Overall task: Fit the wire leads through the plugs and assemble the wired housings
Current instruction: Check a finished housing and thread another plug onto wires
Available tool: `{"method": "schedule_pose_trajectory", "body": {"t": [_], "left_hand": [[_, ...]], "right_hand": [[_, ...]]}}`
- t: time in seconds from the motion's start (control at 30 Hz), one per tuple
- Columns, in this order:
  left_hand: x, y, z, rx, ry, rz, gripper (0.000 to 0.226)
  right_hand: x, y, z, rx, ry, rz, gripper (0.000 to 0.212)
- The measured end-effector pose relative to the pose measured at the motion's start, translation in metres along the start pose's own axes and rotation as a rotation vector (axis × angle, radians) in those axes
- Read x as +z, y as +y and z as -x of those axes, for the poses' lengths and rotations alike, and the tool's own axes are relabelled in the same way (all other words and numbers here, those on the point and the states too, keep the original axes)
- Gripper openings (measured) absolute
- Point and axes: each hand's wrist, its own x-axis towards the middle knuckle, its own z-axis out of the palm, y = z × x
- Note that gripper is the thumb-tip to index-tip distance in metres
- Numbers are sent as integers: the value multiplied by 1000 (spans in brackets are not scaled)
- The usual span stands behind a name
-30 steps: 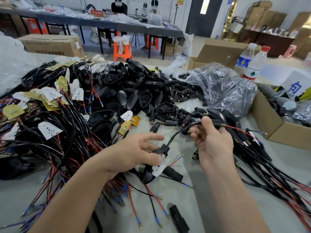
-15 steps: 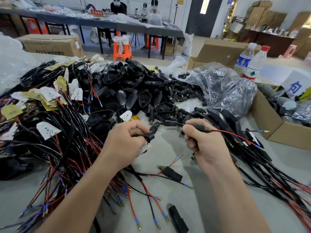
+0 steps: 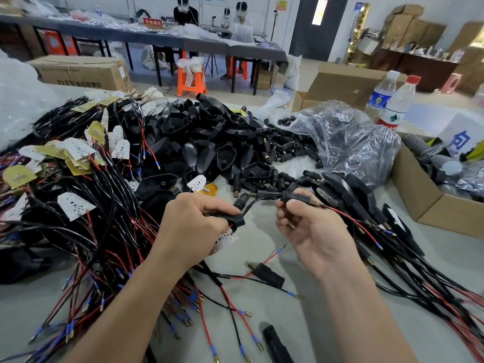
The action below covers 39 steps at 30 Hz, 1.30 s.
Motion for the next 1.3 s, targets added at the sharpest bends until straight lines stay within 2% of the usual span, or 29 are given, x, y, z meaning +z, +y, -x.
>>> {"method": "schedule_pose_trajectory", "body": {"t": [0.13, 0.27, 0.33, 0.4, 0.53, 0.6, 0.73, 0.87, 1.0, 1.17, 1.3], "left_hand": [[0, -3, 0, 13, 12, -47, 49], [3, -5, -1, 34, 10, -96, 50], [4, -6, -2, -4, 1, -73, 45], [3, -8, -6, -112, -50, 52, 36], [0, -6, -10, -305, -305, 281, 23], [-2, -6, -9, -289, -445, 323, 31], [-7, -8, -5, -155, -636, 263, 76], [-4, -7, -6, -53, -536, 191, 71], [-2, -9, -8, -118, -435, 189, 75], [2, -12, -11, -239, -421, 361, 68], [1, -11, -13, -230, -371, 491, 40]], "right_hand": [[-2, 0, 1, -15, -104, -34, 25], [1, 2, 3, 3, -237, -134, 15], [2, 1, 3, -9, -233, -155, 15], [1, -2, 2, -38, -198, -177, 16], [0, -3, 0, -130, -55, -173, 24], [1, -1, 0, -186, 22, -128, 26], [0, -1, 0, -234, 66, -91, 25], [-1, -2, 2, -162, 0, -42, 26], [-5, -5, 2, -57, -50, -32, 26], [2, -1, -2, -83, 46, -50, 17], [5, -3, -3, -168, 152, -20, 17]]}}
